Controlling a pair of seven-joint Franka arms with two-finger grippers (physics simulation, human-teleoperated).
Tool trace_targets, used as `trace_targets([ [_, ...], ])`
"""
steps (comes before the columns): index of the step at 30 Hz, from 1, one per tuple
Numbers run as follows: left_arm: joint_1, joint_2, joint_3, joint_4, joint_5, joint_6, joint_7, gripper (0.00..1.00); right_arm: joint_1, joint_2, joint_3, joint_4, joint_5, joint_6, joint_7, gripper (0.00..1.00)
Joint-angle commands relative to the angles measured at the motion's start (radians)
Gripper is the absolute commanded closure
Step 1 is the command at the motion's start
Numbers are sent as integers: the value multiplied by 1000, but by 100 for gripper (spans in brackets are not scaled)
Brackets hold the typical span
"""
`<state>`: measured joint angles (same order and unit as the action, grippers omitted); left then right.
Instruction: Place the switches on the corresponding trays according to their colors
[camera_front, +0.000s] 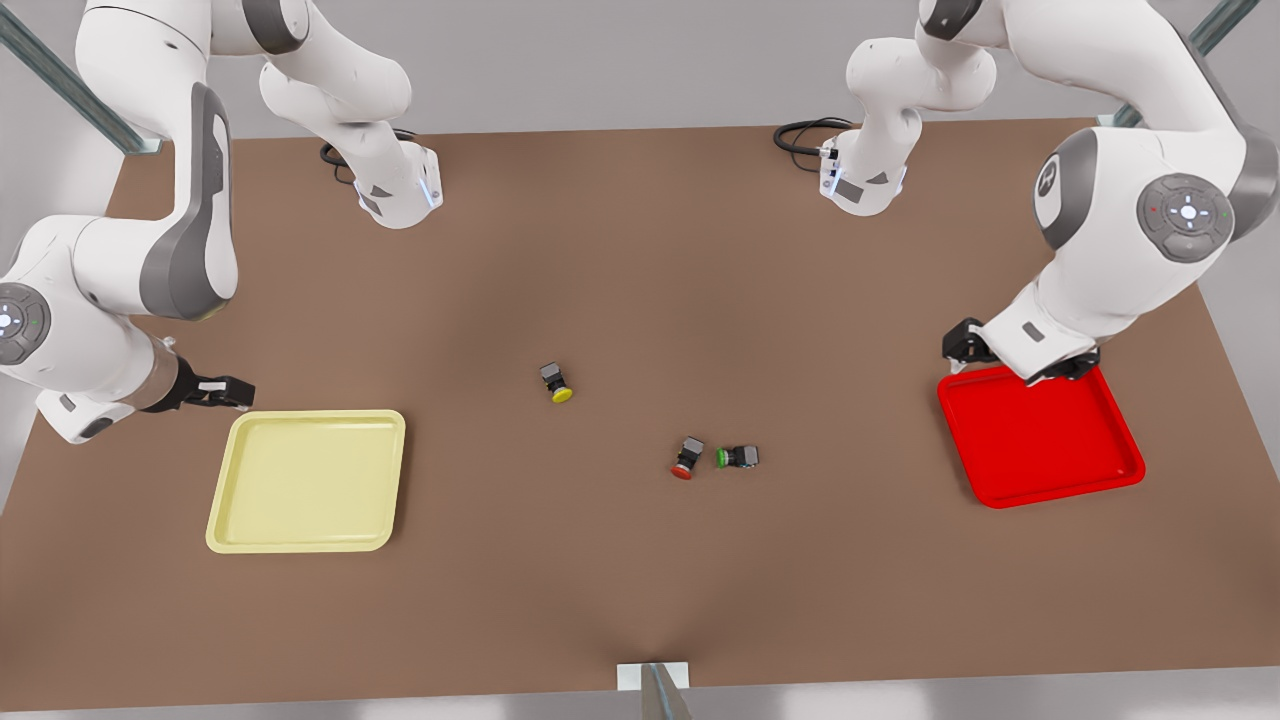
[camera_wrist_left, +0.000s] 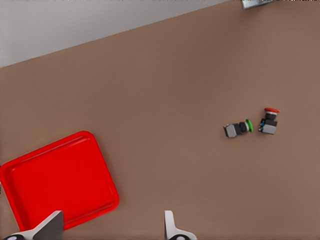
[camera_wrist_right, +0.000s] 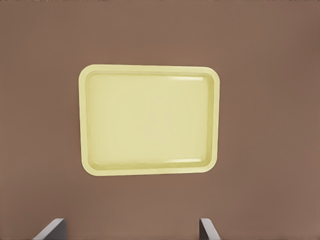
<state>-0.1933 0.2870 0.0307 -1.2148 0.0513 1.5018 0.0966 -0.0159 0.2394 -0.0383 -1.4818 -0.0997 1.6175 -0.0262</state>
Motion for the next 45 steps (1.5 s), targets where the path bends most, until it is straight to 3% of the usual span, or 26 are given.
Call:
trace_targets([
  [1,0,1,0,0,2,0,0,0,-1,1,0,0,0,-2,0,0],
  [4,-6,29,-11,0,-2,2,3,0,11,-2,3,2,0,-13,9,0],
  [8,-21,210,-221,1,-2,38,-2,0,17,1,167,-9,0,-45,160,0],
  [12,-152,380,-224,-8,-7,251,-133,0,21,18,293,-38,41,-31,167,0],
  [18,-245,518,-221,-11,4,469,-209,0,200,121,307,-5,28,36,327,0],
  [22,-285,581,-215,-14,58,563,-248,0,327,182,365,-12,31,151,428,0],
  [25,-291,607,-215,-15,142,594,-261,0,370,179,365,-103,31,268,434,0],
  [27,-291,618,-213,-18,162,612,-261,0,373,198,365,-179,28,384,434,0],
  [32,-298,635,-213,-31,159,635,-273,0,367,202,360,-265,14,401,434,0],
  [34,-298,641,-213,-31,159,637,-273,12,372,239,360,-294,14,463,433,4],
  [37,-299,646,-213,-31,153,647,-275,21,364,252,357,-376,12,550,404,4],
  [38,-304,646,-213,-31,151,649,-281,21,358,238,357,-419,12,561,347,4],
  [40,-307,650,-213,-31,151,652,-285,19,356,190,359,-574,11,766,333,4],
  [45,-305,664,-213,-31,153,660,-285,19,363,212,354,-607,-44,907,302,4],
])
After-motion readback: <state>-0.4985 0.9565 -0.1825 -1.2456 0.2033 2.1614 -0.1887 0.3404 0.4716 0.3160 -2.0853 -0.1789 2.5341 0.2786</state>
